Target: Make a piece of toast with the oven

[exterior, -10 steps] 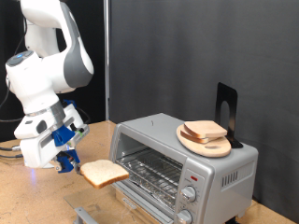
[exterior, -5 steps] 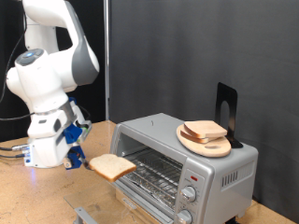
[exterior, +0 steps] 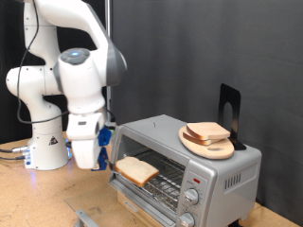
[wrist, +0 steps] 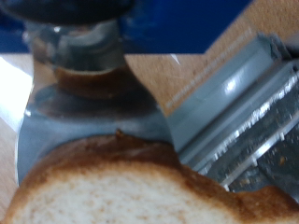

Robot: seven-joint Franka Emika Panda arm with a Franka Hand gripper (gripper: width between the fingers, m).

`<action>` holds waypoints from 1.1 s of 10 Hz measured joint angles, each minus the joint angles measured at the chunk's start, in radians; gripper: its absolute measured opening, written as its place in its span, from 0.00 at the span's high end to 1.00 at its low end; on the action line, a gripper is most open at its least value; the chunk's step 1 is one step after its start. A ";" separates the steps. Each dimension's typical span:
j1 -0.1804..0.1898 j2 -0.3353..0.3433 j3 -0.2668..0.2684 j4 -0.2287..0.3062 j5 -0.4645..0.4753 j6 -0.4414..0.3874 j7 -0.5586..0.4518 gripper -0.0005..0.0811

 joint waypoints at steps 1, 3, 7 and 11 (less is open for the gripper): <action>0.012 0.010 0.019 0.008 -0.001 0.004 0.011 0.39; 0.019 0.014 0.038 0.006 -0.038 0.007 0.012 0.39; 0.000 0.004 0.019 -0.029 -0.119 -0.034 -0.023 0.39; -0.016 -0.012 -0.006 -0.042 -0.109 -0.024 -0.053 0.39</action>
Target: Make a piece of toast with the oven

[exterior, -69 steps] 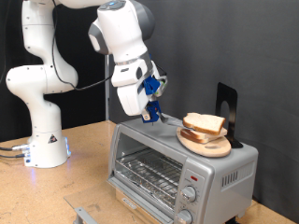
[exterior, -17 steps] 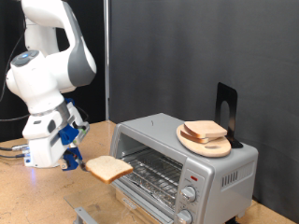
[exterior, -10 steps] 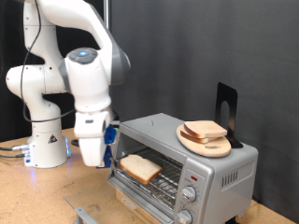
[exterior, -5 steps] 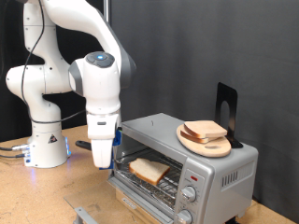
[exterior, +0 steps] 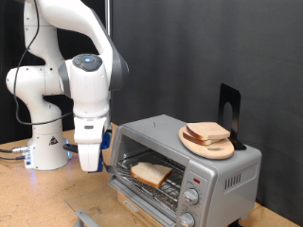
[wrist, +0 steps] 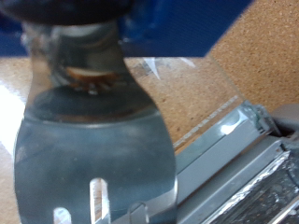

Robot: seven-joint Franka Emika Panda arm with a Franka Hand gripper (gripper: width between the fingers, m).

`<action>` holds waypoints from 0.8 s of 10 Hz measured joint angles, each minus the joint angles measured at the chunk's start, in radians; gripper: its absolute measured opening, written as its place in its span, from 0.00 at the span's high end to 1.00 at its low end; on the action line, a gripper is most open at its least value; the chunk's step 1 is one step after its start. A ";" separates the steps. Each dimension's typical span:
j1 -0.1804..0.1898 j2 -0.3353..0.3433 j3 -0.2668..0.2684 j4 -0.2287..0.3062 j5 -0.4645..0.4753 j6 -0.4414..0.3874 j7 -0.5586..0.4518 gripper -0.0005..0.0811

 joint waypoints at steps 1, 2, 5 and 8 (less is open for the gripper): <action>0.000 0.000 0.000 -0.002 0.000 0.017 0.003 0.39; 0.001 0.000 0.002 -0.006 0.000 0.041 0.007 0.39; 0.009 0.000 0.023 -0.009 0.032 0.088 0.007 0.39; 0.025 -0.005 0.051 -0.010 0.049 0.104 0.010 0.39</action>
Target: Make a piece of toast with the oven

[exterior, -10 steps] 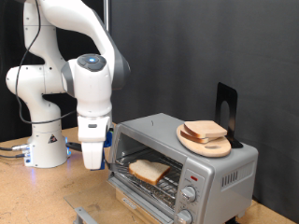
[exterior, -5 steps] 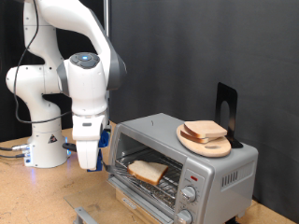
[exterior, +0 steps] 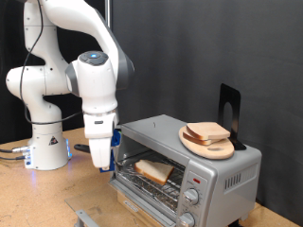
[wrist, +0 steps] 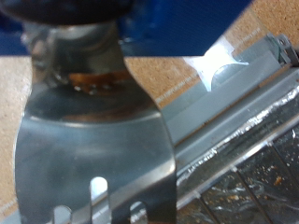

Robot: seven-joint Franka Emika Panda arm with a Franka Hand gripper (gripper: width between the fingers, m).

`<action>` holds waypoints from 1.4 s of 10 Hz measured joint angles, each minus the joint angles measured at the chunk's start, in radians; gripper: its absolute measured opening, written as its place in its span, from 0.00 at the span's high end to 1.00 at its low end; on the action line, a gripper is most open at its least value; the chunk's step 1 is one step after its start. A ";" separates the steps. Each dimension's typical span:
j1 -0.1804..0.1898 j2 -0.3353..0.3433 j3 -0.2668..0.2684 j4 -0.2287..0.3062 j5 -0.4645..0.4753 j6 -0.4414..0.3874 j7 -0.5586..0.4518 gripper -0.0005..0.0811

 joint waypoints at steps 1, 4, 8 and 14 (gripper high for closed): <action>0.004 -0.002 0.009 0.000 0.000 0.000 0.008 0.39; 0.006 -0.004 0.019 -0.008 -0.007 -0.003 0.025 0.39; -0.024 -0.011 -0.004 -0.031 -0.052 -0.057 0.017 0.39; -0.046 -0.119 -0.099 -0.106 0.136 -0.040 -0.142 0.39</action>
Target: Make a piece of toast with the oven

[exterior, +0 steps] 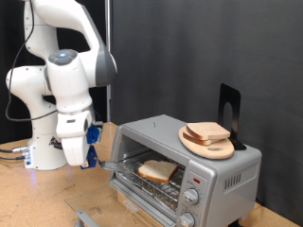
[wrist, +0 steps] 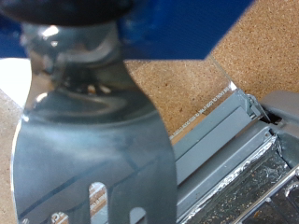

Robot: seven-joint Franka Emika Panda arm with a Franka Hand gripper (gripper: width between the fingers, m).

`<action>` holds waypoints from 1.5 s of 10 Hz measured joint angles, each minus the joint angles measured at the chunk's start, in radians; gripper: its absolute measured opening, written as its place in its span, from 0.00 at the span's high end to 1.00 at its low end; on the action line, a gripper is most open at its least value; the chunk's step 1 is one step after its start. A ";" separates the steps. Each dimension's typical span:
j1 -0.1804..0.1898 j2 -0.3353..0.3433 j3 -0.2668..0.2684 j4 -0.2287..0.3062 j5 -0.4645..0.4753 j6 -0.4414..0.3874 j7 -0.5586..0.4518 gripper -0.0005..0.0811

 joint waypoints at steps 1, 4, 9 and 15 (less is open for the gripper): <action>0.000 0.003 0.002 0.000 -0.012 -0.003 0.000 0.39; 0.000 -0.021 -0.035 0.008 0.085 -0.056 -0.109 0.39; -0.008 -0.149 -0.145 0.072 0.210 -0.246 -0.183 0.39; 0.035 -0.163 -0.137 0.088 0.302 -0.292 -0.207 0.39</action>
